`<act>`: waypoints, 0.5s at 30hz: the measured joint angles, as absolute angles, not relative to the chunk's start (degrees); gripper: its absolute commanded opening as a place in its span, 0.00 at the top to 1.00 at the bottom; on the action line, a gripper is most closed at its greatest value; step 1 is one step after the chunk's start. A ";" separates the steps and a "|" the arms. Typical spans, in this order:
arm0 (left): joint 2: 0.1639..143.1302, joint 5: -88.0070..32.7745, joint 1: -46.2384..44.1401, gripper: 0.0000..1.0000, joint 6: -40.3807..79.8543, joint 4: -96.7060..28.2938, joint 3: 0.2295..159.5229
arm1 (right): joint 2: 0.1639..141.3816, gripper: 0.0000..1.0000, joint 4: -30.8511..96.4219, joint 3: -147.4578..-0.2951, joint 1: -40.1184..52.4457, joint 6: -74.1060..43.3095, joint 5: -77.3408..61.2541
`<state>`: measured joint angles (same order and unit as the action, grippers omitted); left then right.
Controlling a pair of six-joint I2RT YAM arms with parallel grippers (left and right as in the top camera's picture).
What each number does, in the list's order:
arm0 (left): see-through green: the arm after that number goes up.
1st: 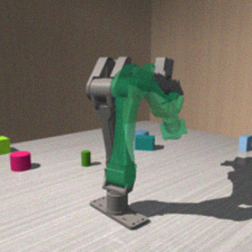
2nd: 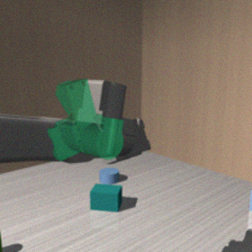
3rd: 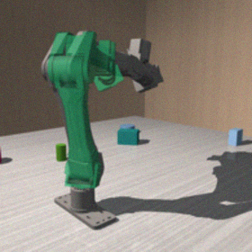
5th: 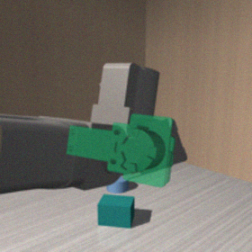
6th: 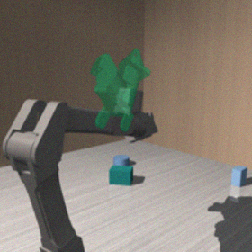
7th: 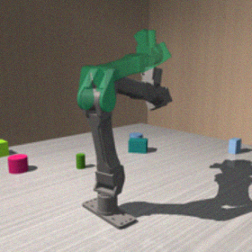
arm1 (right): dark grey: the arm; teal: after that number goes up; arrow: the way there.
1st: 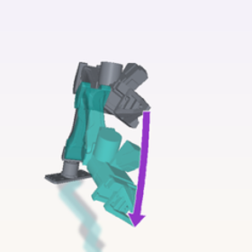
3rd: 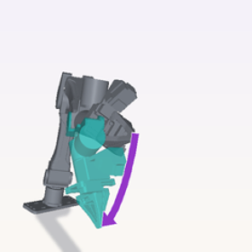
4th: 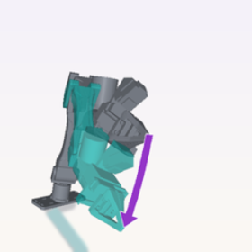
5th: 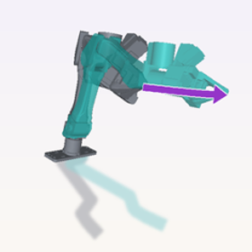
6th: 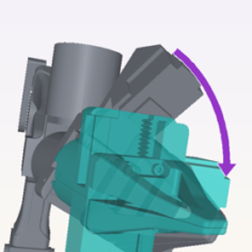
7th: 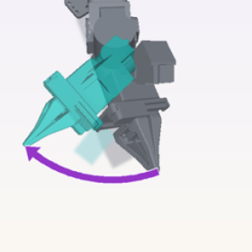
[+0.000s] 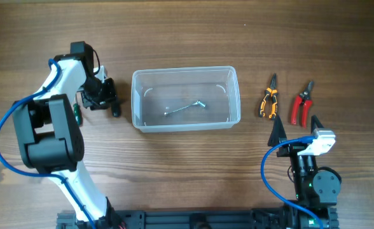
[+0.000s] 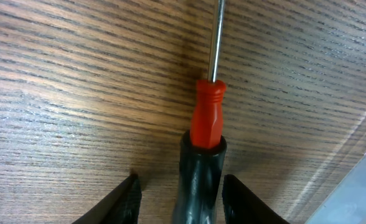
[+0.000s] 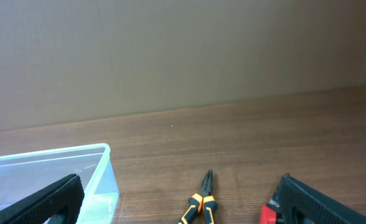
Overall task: Pack container
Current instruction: 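Move the left gripper to the red-and-black screwdriver and grasp it, then carry the red screwdriver with the left gripper into the container, release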
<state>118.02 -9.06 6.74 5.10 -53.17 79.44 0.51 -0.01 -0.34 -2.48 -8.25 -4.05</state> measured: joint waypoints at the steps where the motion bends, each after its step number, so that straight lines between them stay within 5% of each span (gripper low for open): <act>1: 117.84 -9.06 6.74 0.58 5.13 -52.90 79.20 | 0.51 0.00 -0.01 -0.34 -2.48 -8.25 -4.05; 4: 117.80 -8.88 6.74 0.71 5.34 -52.82 79.11 | 0.51 0.00 -0.01 -0.34 -2.48 -8.25 -4.05; 15: 117.80 -7.73 5.63 0.88 5.06 -52.14 78.94 | 0.51 0.00 -0.01 -0.34 -2.48 -8.25 -4.05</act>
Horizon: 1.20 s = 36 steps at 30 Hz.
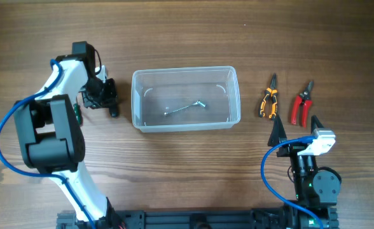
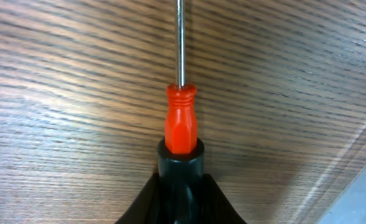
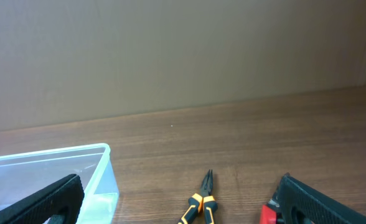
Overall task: Pack container
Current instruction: 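Carry the red screwdriver with the left gripper into the container, release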
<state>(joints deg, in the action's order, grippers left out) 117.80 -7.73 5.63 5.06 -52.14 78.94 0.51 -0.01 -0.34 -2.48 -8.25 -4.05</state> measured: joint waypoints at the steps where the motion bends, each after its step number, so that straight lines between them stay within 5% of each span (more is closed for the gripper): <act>1: 117.78 -7.18 5.10 0.91 5.04 -52.07 78.96 | 0.51 0.00 -0.01 -0.34 -2.48 -8.25 -4.05; 17: 106.26 4.29 1.15 0.96 3.66 -56.73 95.29 | 0.51 0.00 -0.01 -0.34 -2.48 -8.25 -4.05; 27: 91.35 -10.85 -19.62 0.96 -31.70 -53.65 96.95 | 0.51 0.00 -0.01 -0.34 -2.48 -8.25 -4.05; 36: 108.95 -9.06 -27.22 0.96 -52.93 -60.01 97.08 | 0.51 0.00 0.01 -0.34 -2.48 -8.25 -4.08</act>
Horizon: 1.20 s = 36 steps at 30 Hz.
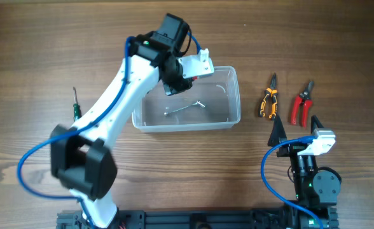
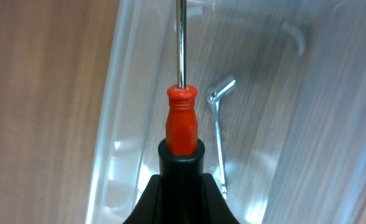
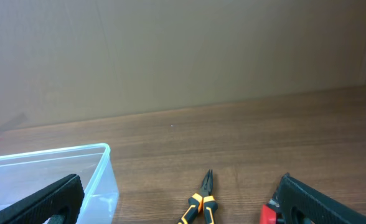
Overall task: Pack container
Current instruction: 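Carry the red screwdriver with the left gripper into the container, release, then move the left gripper to the green screwdriver and grasp it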
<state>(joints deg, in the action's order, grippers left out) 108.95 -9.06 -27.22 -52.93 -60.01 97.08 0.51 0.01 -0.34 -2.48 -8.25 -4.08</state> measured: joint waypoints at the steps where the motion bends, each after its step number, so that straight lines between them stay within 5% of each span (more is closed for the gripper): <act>1: 110.96 -7.97 -27.22 0.96 -53.21 -59.64 97.10 | 0.51 0.00 0.01 -0.34 -2.48 -8.25 -4.05; 8: 123.98 -5.13 -27.20 0.87 -53.78 -59.53 97.10 | 0.51 0.00 0.01 -0.34 -2.48 -8.25 -4.08; 12: 126.61 -4.95 -27.14 0.64 -54.22 -59.00 97.10 | 0.51 0.00 -0.01 -0.34 -2.48 -8.25 -4.05; 15: 126.61 -5.06 -27.05 0.56 -53.93 -58.76 97.10 | 0.51 0.00 0.01 -0.34 -2.48 -8.25 -4.08; 22: 125.84 -6.50 -26.81 0.56 -53.58 -58.92 97.10 | 0.51 0.00 -0.01 -0.34 -2.48 -8.25 -4.05; 26: 115.57 -6.85 -24.71 0.50 -52.31 -58.61 97.08 | 0.51 0.00 -0.01 -0.36 -2.48 -8.25 -4.08; 29: 105.10 -6.98 -21.67 0.55 -49.15 -57.87 97.21 | 0.51 0.00 -0.01 -0.34 -2.48 -8.25 -4.05; 36: 96.97 -4.71 -0.95 0.53 -27.05 -65.30 97.49 | 0.51 0.00 -0.01 -0.34 -2.48 -8.25 -4.05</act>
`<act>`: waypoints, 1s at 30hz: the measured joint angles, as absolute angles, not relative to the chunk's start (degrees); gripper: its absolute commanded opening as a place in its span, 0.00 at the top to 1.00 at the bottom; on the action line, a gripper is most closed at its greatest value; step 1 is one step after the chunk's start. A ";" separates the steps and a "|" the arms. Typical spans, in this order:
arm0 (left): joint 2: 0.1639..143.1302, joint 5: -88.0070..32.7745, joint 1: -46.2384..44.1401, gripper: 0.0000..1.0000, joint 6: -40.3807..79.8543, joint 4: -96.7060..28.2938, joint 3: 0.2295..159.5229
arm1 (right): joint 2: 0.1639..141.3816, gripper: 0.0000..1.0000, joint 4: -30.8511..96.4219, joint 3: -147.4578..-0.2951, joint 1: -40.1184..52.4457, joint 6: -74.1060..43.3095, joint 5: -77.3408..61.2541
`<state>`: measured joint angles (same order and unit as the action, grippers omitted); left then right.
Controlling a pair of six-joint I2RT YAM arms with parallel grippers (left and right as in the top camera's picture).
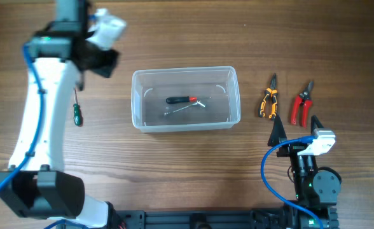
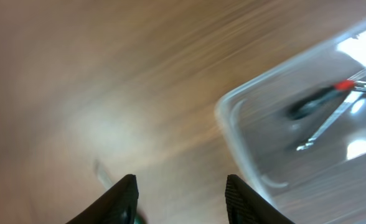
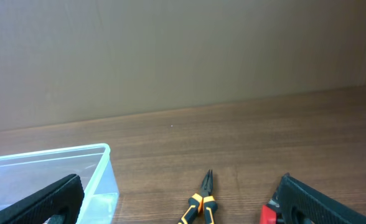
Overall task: Pack container
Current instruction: 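Move the left gripper to the green screwdriver and grasp it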
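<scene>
The clear plastic container (image 1: 185, 119) stands mid-table. Inside it lie a red-and-black screwdriver (image 1: 181, 100) and a metal hex key (image 1: 188, 107); the blurred left wrist view also shows the screwdriver (image 2: 323, 99) and the container (image 2: 258, 106). A green screwdriver (image 1: 77, 112) lies on the table left of the container. My left gripper (image 1: 108, 62) is raised over the far left of the table, open and empty (image 2: 182, 194). My right gripper (image 3: 182, 205) rests open near the front right, empty.
Orange-handled pliers (image 1: 269, 102) and red-handled cutters (image 1: 301, 105) lie right of the container, just beyond the right gripper; the right wrist view shows the pliers (image 3: 198, 204) and a corner of the cutters (image 3: 268, 214). The left arm's white links run down the table's left side.
The red-and-black screwdriver, held over the container before, now lies inside it. My left gripper has opened and moved to the far left, above the green screwdriver's area. The right arm is unchanged.
My left gripper stood open around the red-and-black screwdriver on the table left of the container. Then it was shut on the handle. Then it held the screwdriver over the container. Now the tool lies in the container and the gripper is open, away to the left.
</scene>
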<state>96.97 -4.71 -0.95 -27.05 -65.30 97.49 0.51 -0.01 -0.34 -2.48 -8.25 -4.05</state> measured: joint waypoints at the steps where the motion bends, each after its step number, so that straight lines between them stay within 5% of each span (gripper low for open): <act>1: 97.06 -4.34 2.24 0.53 -25.08 -66.50 97.51 | 0.51 0.00 -0.01 -0.34 -2.48 -8.25 -4.05; 10: 100.38 -3.90 22.63 0.56 -14.02 -68.64 92.38 | 0.51 0.00 -0.01 -0.36 -2.48 -8.25 -4.05; 19: 101.43 -3.90 23.90 0.59 -12.27 -42.61 64.16 | 0.51 0.00 -0.01 -0.34 -2.48 -8.25 -4.05; 30: 107.72 -3.70 21.47 0.64 -11.66 -34.68 63.68 | 0.51 0.00 -0.01 -0.36 -2.48 -8.25 -4.08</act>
